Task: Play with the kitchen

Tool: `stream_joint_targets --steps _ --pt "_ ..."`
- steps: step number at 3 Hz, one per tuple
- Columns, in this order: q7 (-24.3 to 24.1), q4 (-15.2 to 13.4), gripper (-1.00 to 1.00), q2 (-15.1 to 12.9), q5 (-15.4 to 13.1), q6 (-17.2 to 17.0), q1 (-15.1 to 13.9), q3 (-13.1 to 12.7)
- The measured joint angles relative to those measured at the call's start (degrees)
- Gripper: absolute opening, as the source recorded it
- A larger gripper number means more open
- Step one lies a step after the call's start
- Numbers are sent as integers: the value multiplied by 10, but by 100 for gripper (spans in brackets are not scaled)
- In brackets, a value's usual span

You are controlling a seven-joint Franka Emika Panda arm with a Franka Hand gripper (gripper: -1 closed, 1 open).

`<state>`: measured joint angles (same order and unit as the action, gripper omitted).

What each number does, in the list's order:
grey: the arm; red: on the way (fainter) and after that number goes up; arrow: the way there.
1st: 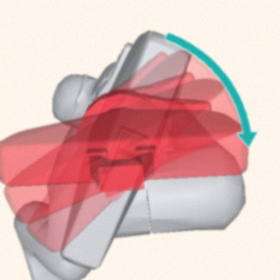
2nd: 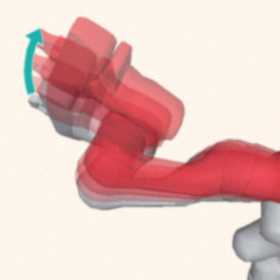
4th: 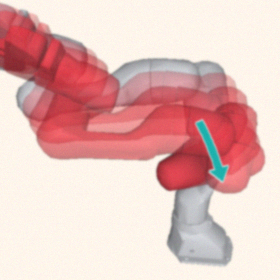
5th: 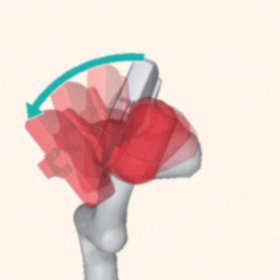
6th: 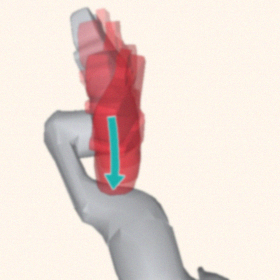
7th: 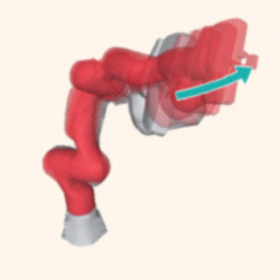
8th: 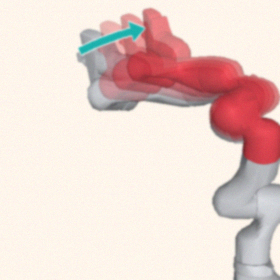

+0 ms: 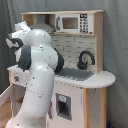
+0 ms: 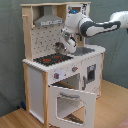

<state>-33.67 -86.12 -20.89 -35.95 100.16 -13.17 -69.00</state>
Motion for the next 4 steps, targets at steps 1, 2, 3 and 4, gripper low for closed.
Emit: stream_joint_targets --steps 1,2,3,4 --pt "0 31 -100 -38 -31 -4 33 6" --pt "1 64 -100 -77 -62 -10 67 13" --pt "2 98 -100 -112 -90 -22 100 18" --pt "4 132 -100 -142 -114 -38 128 19"
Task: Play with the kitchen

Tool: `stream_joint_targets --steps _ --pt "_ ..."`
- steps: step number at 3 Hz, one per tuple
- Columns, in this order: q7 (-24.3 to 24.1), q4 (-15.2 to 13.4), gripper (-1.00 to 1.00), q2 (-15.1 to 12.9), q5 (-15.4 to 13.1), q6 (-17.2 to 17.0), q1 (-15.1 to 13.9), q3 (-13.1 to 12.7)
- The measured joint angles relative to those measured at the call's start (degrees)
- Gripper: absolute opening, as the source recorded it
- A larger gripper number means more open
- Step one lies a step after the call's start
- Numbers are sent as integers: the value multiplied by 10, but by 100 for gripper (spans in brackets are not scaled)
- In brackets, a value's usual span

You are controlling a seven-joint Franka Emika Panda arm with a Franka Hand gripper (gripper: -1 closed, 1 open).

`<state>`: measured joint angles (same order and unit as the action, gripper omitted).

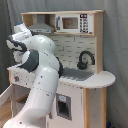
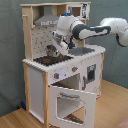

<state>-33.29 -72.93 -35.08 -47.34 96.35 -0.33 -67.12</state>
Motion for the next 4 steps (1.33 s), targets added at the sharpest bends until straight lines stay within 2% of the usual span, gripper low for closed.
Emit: stream_joint_targets --steps 2,3,4 --pt "18 65 -100 -47 -33 -44 63 1" --pt "48 90 -100 -78 -51 -43 90 4" --pt "72 129 -100 -95 -56 -43 120 20"
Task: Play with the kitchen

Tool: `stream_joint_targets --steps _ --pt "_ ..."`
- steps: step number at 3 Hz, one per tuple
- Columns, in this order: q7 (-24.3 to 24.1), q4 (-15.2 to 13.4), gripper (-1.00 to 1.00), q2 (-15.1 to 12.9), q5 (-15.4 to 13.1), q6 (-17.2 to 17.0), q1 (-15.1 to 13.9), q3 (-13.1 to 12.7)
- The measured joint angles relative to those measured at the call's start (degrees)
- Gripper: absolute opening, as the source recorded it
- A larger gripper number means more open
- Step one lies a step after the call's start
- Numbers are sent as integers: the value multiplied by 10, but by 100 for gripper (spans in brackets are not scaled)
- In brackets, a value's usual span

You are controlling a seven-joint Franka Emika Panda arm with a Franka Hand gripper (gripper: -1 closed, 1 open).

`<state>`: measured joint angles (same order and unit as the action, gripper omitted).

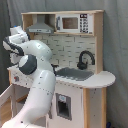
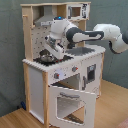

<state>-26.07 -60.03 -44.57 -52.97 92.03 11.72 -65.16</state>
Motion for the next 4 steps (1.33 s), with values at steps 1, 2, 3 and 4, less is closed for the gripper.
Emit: stream_joint_targets --steps 1,2,3,4 --pt "17 25 -100 -2 0 0 6 4" --pt "17 25 100 -2 0 0 6 4" --pt "30 44 100 7 0 -7 19 1" --pt "31 44 100 56 0 -35 31 0"
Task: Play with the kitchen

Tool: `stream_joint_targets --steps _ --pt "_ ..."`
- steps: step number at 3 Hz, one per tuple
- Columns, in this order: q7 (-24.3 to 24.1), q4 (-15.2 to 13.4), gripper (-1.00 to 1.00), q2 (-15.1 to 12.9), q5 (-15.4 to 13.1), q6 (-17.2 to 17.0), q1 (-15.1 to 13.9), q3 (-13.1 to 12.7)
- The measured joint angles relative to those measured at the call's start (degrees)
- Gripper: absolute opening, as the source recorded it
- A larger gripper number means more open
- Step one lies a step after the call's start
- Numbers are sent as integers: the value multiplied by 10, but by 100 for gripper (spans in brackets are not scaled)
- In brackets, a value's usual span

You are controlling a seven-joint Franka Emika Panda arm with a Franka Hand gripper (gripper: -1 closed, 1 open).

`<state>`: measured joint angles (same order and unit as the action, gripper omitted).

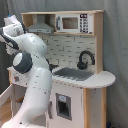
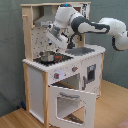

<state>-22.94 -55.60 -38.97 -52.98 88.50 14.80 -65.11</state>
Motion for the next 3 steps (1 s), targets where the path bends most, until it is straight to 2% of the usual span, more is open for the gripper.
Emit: stream_joint_targets --steps 2,3 --pt "-5 0 100 56 0 -102 18 -12" --pt "-8 -3 100 71 -18 -155 21 -12"
